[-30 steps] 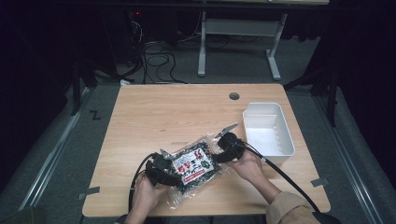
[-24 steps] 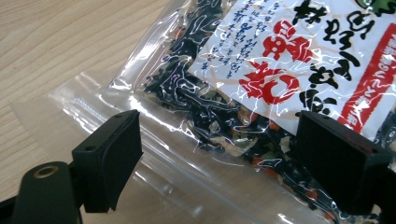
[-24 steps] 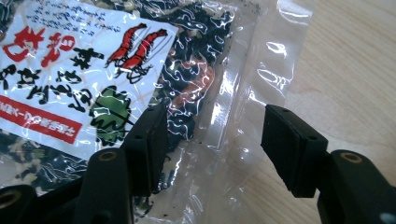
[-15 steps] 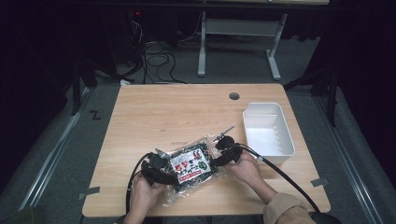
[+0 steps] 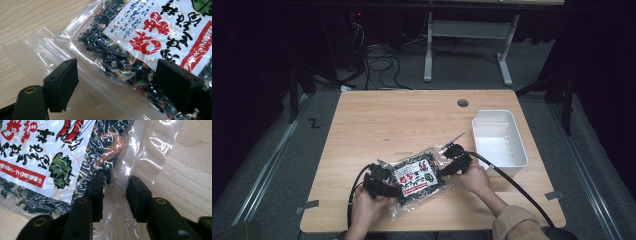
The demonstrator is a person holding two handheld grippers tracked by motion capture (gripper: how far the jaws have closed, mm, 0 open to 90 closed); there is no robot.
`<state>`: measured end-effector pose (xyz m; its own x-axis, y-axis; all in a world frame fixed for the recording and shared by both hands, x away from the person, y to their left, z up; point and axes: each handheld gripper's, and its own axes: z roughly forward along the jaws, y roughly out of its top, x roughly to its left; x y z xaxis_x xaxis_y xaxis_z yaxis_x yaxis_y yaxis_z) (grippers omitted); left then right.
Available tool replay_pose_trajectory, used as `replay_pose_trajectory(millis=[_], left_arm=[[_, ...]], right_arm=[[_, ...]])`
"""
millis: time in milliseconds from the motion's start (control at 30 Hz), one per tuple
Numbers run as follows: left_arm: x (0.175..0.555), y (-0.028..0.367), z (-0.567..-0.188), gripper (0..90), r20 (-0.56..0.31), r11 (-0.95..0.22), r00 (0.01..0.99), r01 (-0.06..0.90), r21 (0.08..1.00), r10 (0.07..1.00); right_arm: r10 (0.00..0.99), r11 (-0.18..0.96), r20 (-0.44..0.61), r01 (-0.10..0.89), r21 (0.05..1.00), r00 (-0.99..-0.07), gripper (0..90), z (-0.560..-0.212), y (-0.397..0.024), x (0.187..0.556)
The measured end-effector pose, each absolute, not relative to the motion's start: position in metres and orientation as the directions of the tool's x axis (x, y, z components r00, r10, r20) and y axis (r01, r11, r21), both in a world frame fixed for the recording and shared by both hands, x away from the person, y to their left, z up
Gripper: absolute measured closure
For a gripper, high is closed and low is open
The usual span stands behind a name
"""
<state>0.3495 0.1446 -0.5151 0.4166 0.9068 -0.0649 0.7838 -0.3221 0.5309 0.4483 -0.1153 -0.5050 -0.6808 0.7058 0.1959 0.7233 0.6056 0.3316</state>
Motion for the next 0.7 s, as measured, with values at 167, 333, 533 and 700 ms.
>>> replay_pose_trajectory(millis=[167,333,533,700], left_arm=[[0.348,0.142,-0.517,19.0,-0.049,-0.322,0.419,0.762,0.561,0.907],[0.347,0.139,-0.516,19.3,-0.028,-0.340,0.431,0.750,0.568,0.902],[0.348,0.143,-0.518,18.9,-0.080,-0.307,0.423,0.762,0.570,0.903],[0.347,0.141,-0.516,18.5,-0.095,-0.308,0.439,0.752,0.583,0.893]], right_arm=[[0.678,0.653,0.115,0.667,0.358,-0.726,77.6,-0.502,-0.113,0.442],[0.652,0.677,0.081,0.628,0.385,-0.753,83.8,-0.501,-0.111,0.437],[0.643,0.668,0.090,0.614,0.421,-0.761,85.7,-0.493,-0.113,0.439],[0.634,0.661,0.078,0.592,0.462,-0.769,86.6,-0.474,-0.121,0.437]])
